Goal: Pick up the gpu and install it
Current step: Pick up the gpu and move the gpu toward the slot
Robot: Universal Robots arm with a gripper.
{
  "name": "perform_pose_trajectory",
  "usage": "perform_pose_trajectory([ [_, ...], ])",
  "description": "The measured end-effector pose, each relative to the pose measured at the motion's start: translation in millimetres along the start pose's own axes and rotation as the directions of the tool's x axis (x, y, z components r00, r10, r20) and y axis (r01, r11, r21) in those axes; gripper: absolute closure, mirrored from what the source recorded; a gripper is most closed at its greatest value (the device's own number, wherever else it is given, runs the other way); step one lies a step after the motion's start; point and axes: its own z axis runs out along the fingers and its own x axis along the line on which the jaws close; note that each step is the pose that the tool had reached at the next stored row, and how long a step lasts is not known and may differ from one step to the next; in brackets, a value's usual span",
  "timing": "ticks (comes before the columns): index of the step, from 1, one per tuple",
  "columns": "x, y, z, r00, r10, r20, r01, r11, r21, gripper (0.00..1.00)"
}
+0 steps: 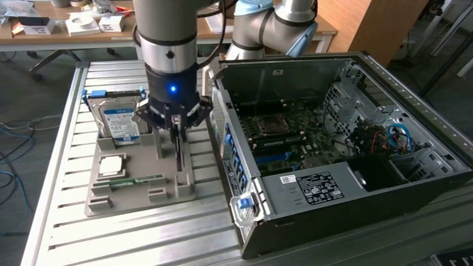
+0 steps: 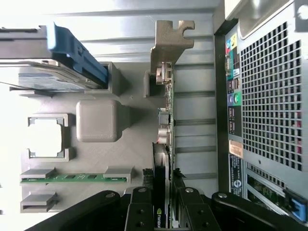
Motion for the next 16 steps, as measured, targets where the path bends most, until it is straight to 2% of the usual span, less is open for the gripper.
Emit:
perform_pose_trajectory([
  [11,0.0,2.1,-46.9,1.0000,-0.001,-0.0002,0.001,1.0000,-0.0032,0.74],
  [16,0.1,3.0,-64.9,1.0000,-0.001,0.0001,0.001,1.0000,-0.0061,0.74],
])
